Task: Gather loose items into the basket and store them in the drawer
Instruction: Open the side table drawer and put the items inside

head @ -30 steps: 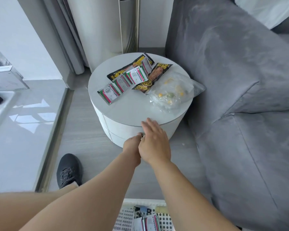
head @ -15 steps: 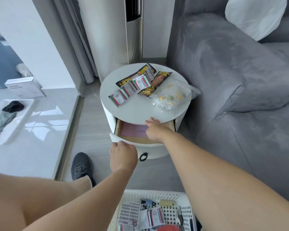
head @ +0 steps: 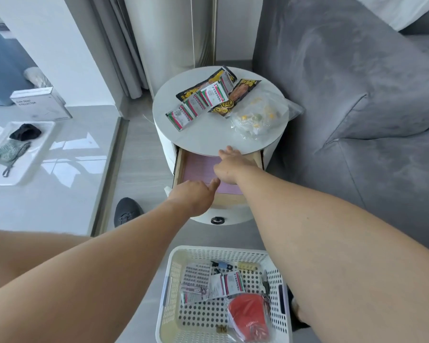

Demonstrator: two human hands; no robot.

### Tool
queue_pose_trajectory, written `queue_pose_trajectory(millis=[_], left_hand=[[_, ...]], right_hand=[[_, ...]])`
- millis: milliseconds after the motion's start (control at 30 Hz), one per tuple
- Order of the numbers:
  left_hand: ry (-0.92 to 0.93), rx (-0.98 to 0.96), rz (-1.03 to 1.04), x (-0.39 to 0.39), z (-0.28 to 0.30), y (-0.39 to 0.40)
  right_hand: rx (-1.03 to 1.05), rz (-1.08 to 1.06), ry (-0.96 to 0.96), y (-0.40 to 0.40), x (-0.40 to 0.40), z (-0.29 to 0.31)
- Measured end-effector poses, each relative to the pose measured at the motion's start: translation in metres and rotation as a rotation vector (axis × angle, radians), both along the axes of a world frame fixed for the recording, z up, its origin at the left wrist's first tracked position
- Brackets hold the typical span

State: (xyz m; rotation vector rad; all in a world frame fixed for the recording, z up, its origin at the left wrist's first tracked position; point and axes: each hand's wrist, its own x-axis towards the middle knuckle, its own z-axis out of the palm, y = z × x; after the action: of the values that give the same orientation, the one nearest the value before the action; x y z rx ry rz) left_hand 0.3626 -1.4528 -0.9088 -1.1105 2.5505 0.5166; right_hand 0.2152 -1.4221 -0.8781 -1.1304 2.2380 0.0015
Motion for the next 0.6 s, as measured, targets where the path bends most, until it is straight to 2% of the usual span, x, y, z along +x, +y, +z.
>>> queue_pose_trajectory(millis=[167, 300, 367, 400, 433, 500, 533, 567, 600], left_hand=[[-0.027, 0.107, 0.048, 0.019, -0.009, 0.025], [-0.043, 0.181, 0.121, 0.028, -0.008, 0.024], [0.057, 0.332, 0.155, 0.040, -0.005, 0.020], [0.155, 0.354, 0.193, 0.051, -0.006, 0.019], [0.263, 0.293, 0.256, 0.062, -0.012, 0.017], [0.431, -0.005, 0.480, 0.087, -0.025, 0.015], [0.440, -0.064, 0.625, 0.099, -0.036, 0.010], [0.421, -0.023, 0.767, 0.109, -0.051, 0.008], [0.410, 0.100, 0.899, 0.115, -0.067, 0.006]], right_hand=[[0.017, 0.012, 0.036, -0.006, -0.002, -0.010], [0.017, 0.007, -0.042, -0.005, -0.006, -0.004], [-0.029, -0.007, -0.110, 0.003, -0.005, -0.002], [-0.077, -0.020, -0.154, 0.012, -0.002, -0.001], [-0.144, -0.051, -0.190, 0.023, 0.000, -0.001], [-0.338, -0.229, -0.208, 0.054, 0.005, -0.010], [-0.453, -0.376, -0.161, 0.071, 0.006, -0.020], [-0.537, -0.543, -0.088, 0.091, 0.007, -0.032], [-0.562, -0.710, -0.018, 0.113, 0.009, -0.043]])
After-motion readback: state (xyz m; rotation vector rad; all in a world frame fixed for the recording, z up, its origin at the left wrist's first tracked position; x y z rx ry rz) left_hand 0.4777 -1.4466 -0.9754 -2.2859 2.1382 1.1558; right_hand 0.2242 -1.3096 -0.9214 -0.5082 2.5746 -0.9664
